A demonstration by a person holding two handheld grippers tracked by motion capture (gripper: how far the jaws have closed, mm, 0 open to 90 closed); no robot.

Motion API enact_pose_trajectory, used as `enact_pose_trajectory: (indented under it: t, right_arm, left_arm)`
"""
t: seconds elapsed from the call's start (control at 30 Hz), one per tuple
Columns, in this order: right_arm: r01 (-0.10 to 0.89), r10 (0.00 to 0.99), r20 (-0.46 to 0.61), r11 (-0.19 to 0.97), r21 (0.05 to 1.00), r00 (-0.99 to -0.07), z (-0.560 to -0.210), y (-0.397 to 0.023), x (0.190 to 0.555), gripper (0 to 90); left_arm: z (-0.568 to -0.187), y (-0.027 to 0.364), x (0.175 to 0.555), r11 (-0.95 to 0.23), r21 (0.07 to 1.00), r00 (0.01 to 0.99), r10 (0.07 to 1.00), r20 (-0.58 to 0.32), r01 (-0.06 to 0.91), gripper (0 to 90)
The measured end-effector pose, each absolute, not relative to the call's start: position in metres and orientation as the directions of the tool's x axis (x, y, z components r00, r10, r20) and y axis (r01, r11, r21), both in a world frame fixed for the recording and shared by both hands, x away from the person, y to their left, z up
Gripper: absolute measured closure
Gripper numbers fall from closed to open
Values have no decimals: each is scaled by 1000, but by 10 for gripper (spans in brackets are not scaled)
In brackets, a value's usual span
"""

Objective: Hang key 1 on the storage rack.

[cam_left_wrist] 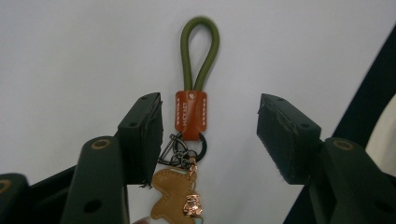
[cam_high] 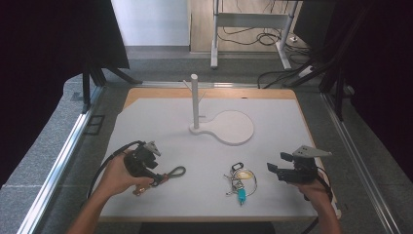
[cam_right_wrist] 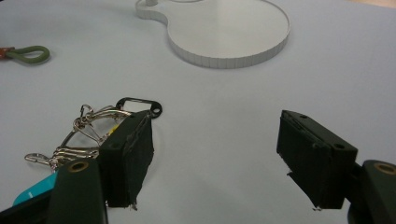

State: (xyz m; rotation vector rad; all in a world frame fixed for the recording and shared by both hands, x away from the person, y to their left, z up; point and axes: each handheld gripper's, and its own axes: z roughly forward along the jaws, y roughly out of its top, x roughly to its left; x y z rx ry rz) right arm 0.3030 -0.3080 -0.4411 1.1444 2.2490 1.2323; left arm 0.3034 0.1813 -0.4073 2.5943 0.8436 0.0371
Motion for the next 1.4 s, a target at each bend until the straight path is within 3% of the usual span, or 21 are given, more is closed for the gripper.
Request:
enact_pose_trajectory:
  t: [0.23,0.8,1.4]
  right_arm:
    - [499,780,82,312,808,-621,-443,-307,303,276]
    - [513,780,86,321,797,-620,-447,-305,305,281]
    - [510,778,77,330,794,-623,-446,-304,305,281]
  left_arm:
    - [-426,174,312,-768,313,825,554,-113,559,471]
    - [-444,169,331,-782,253,822,536,-192,569,498]
    - [-457,162,334,-826,192,848,512,-137,529,581]
